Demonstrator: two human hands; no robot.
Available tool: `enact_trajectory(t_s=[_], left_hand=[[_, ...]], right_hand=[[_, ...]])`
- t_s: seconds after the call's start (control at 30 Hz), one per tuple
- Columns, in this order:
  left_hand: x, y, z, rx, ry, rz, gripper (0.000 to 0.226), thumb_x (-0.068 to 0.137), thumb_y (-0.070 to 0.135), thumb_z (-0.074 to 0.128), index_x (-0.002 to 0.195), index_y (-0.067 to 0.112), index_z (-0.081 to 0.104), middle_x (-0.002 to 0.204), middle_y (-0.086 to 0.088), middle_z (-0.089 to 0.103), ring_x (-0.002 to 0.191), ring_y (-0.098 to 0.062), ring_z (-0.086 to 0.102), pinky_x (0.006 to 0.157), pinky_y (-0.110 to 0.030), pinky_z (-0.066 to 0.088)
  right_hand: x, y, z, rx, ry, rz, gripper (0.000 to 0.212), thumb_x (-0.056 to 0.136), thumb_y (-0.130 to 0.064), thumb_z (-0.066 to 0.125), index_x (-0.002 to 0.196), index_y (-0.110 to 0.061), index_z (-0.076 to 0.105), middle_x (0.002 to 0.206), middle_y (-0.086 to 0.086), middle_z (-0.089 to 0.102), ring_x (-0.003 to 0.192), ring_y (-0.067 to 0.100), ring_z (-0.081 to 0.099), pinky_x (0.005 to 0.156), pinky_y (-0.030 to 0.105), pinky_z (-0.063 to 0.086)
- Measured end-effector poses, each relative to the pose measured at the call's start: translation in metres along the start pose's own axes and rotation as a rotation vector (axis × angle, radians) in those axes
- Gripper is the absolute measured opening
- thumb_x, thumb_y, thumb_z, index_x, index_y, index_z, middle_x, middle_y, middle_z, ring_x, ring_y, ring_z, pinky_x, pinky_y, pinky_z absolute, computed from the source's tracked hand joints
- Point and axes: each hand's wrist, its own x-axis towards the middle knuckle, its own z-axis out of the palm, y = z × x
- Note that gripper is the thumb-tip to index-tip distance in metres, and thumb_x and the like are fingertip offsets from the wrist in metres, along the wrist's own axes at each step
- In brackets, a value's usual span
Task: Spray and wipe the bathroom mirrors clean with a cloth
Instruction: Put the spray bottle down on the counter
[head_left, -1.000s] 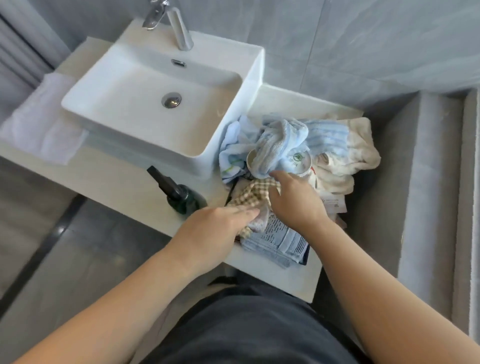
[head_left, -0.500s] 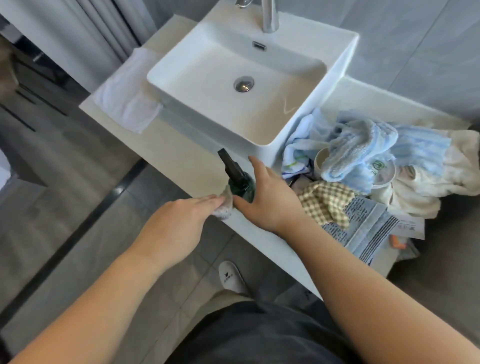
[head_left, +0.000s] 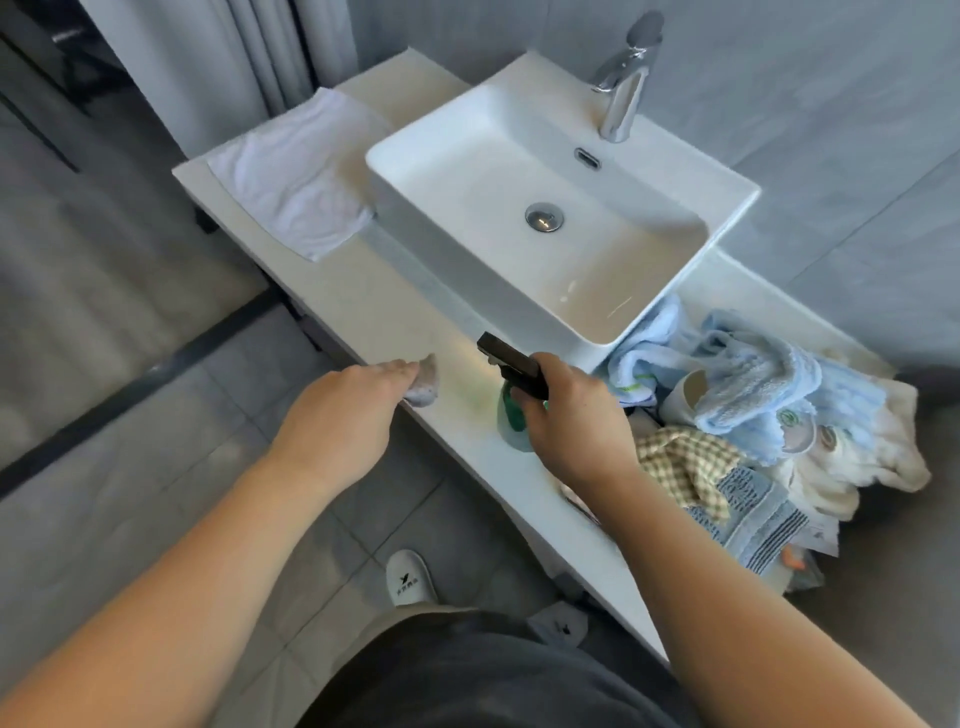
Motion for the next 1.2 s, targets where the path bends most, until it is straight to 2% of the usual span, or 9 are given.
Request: enact_trajectory(t_s=[0.1,0.2,0.3,0.5,0.7,0.87,0.93,1.03,1.2], left_hand=[[-0.013,-0.035,-0.008,-0.010,0.082,-0.072,0.056,0.095,0.000,0.051,0.143,0.030,0.053,0.113,0.002,0.071,0.107,-0.019,0.068,0.087,-0.037,0.056],[-0.031,-0.074,-0.014,-0.035,0.114,-0.157,0.060,0.100,0.003,0.049,0.154,0.029,0.043,0.137,0.001,0.065,0.131,-0.015,0.057,0.107,-0.033,0.048],[-0.053,-0.110,-0.024,-0.030,0.192,-0.219,0.064,0.099,0.000,0.051,0.157,0.025,0.039,0.156,0.003,0.048,0.138,-0.018,0.052,0.108,-0.034,0.044],[-0.111,-0.163,-0.050,-0.065,0.274,-0.354,0.064,0.093,-0.004,0.058,0.151,0.020,0.049,0.146,0.000,0.060,0.122,-0.027,0.065,0.097,-0.039,0.053],[-0.147,-0.207,-0.072,0.008,0.264,-0.592,0.067,0.099,0.008,0.054,0.158,0.031,0.035,0.157,0.010,0.046,0.135,-0.019,0.054,0.105,-0.031,0.043],[-0.151,-0.253,-0.084,0.026,0.289,-0.707,0.051,0.106,0.016,0.050,0.155,0.028,0.042,0.139,-0.003,0.062,0.117,-0.026,0.065,0.092,-0.036,0.051],[-0.145,-0.272,-0.091,0.079,0.338,-0.688,0.057,0.099,0.005,0.058,0.152,0.022,0.047,0.143,-0.003,0.062,0.121,-0.025,0.065,0.094,-0.038,0.054],[-0.129,-0.311,-0.095,0.265,0.421,-0.619,0.074,0.067,-0.015,0.080,0.137,0.006,0.063,0.133,-0.013,0.067,0.119,-0.028,0.068,0.096,-0.042,0.054],[-0.090,-0.372,-0.125,0.388,0.406,-0.631,0.082,0.064,-0.016,0.081,0.140,0.003,0.058,0.144,-0.016,0.058,0.132,-0.029,0.059,0.112,-0.044,0.038]], right_hand=[[0.006,-0.030,-0.007,-0.052,0.018,-0.156,0.019,0.101,-0.034,0.060,0.111,-0.018,0.060,0.091,0.002,0.065,0.075,0.031,0.061,0.062,0.044,0.053],[0.015,-0.064,-0.005,-0.075,-0.006,-0.261,0.017,0.101,-0.033,0.060,0.114,-0.022,0.060,0.093,-0.001,0.065,0.077,0.029,0.061,0.065,0.044,0.054],[0.029,-0.101,0.010,-0.053,-0.042,-0.323,0.019,0.100,-0.029,0.063,0.118,-0.025,0.060,0.098,-0.003,0.065,0.083,0.029,0.062,0.069,0.044,0.055],[0.060,-0.173,0.053,0.003,-0.118,-0.472,0.024,0.097,-0.029,0.069,0.120,-0.023,0.064,0.102,-0.001,0.071,0.089,0.029,0.067,0.074,0.044,0.056],[0.091,-0.251,0.097,0.011,-0.234,-0.676,0.032,0.096,-0.029,0.072,0.125,-0.019,0.063,0.105,0.004,0.073,0.092,0.029,0.069,0.076,0.038,0.056],[0.125,-0.310,0.129,0.067,-0.345,-0.736,0.032,0.099,-0.033,0.066,0.130,-0.025,0.060,0.110,-0.002,0.072,0.093,0.022,0.067,0.077,0.036,0.054],[0.143,-0.332,0.143,0.075,-0.378,-0.760,0.033,0.100,-0.034,0.065,0.131,-0.025,0.059,0.110,-0.002,0.071,0.095,0.022,0.067,0.078,0.038,0.054],[0.178,-0.362,0.163,0.067,-0.420,-0.803,0.036,0.101,-0.036,0.063,0.135,-0.027,0.056,0.114,-0.002,0.070,0.100,0.023,0.067,0.083,0.043,0.056],[0.248,-0.414,0.190,0.061,-0.434,-0.908,0.033,0.102,-0.037,0.061,0.133,-0.026,0.056,0.114,-0.001,0.071,0.097,0.025,0.068,0.079,0.048,0.058]])
